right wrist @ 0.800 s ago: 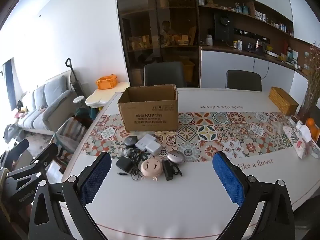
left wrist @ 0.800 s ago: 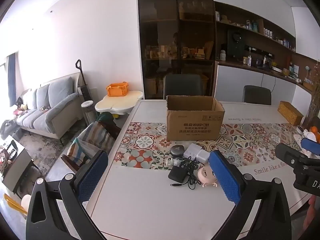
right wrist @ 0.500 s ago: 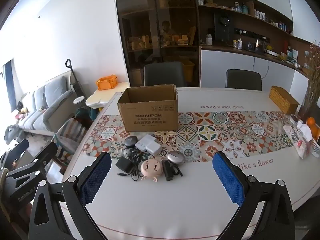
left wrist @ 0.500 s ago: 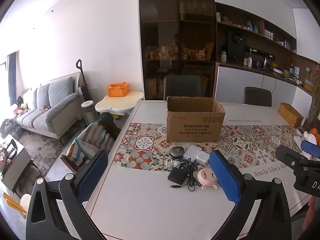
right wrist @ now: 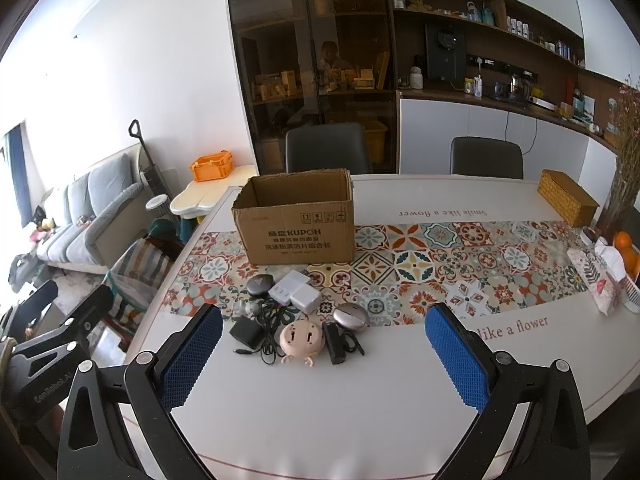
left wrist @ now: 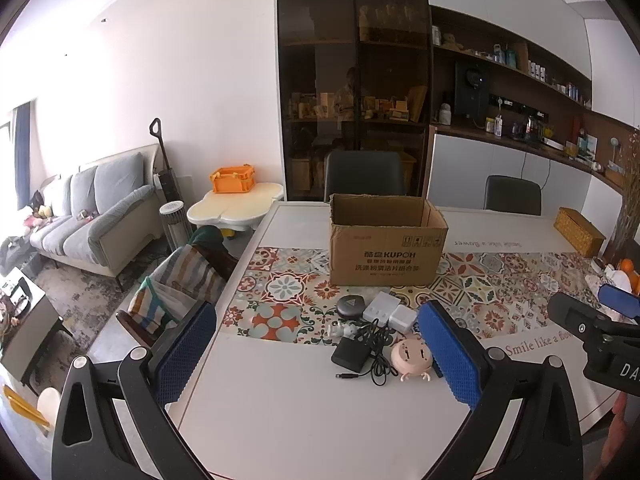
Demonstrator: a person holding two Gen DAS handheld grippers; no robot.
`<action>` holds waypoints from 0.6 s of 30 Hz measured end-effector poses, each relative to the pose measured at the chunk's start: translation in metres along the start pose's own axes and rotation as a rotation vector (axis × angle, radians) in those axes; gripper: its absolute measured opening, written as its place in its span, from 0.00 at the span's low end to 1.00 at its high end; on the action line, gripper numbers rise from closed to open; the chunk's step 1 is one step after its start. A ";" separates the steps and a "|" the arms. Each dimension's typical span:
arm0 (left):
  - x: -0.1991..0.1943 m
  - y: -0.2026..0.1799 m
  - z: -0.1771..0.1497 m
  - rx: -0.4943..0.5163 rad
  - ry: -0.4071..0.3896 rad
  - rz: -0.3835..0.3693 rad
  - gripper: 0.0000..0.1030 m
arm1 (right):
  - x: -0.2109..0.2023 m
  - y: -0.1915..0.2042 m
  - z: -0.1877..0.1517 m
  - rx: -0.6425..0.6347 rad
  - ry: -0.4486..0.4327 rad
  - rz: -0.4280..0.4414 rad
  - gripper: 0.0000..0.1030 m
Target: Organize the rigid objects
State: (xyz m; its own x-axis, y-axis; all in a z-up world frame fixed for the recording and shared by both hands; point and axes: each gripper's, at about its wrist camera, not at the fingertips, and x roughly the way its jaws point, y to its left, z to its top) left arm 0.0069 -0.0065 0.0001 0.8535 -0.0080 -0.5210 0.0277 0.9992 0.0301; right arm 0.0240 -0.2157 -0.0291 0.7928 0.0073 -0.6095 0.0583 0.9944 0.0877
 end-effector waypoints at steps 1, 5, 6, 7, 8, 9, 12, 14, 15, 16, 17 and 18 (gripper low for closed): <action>0.000 -0.001 0.000 0.005 -0.002 0.002 1.00 | 0.000 0.000 0.000 -0.001 0.000 0.000 0.99; 0.001 -0.001 0.001 0.007 -0.005 -0.002 1.00 | 0.005 -0.003 0.001 0.000 0.005 0.000 0.99; 0.000 0.001 0.002 0.004 -0.005 -0.004 1.00 | 0.005 -0.004 0.001 0.002 0.005 0.000 0.99; 0.000 0.000 0.003 0.004 -0.005 -0.003 1.00 | 0.006 -0.004 0.001 0.003 0.004 0.001 0.99; 0.002 0.001 0.002 0.003 -0.005 -0.002 1.00 | 0.006 -0.004 0.001 0.003 0.006 0.001 0.99; 0.002 0.001 0.002 0.003 -0.005 -0.002 1.00 | 0.006 -0.003 0.001 0.003 0.008 0.002 0.99; 0.002 0.001 0.003 0.002 -0.004 -0.004 1.00 | 0.007 -0.004 0.001 0.005 0.008 0.003 0.99; 0.002 0.001 0.003 0.003 -0.005 -0.002 1.00 | 0.008 -0.005 0.001 0.006 0.006 0.005 0.99; 0.002 0.001 0.003 0.004 -0.006 -0.001 1.00 | 0.008 -0.005 0.001 0.006 0.007 0.004 0.99; 0.002 0.001 0.003 0.003 -0.005 -0.001 1.00 | 0.009 -0.005 0.001 0.006 0.007 0.005 0.99; 0.002 0.001 0.003 0.001 -0.003 -0.003 1.00 | 0.008 -0.004 0.001 0.007 0.007 0.004 0.99; 0.002 0.002 0.004 -0.001 -0.003 -0.005 1.00 | 0.008 -0.004 0.001 0.006 0.007 0.003 0.99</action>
State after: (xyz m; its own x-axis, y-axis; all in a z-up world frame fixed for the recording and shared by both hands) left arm 0.0109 -0.0051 0.0022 0.8548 -0.0134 -0.5188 0.0319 0.9991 0.0268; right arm 0.0307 -0.2200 -0.0337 0.7885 0.0113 -0.6150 0.0595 0.9937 0.0945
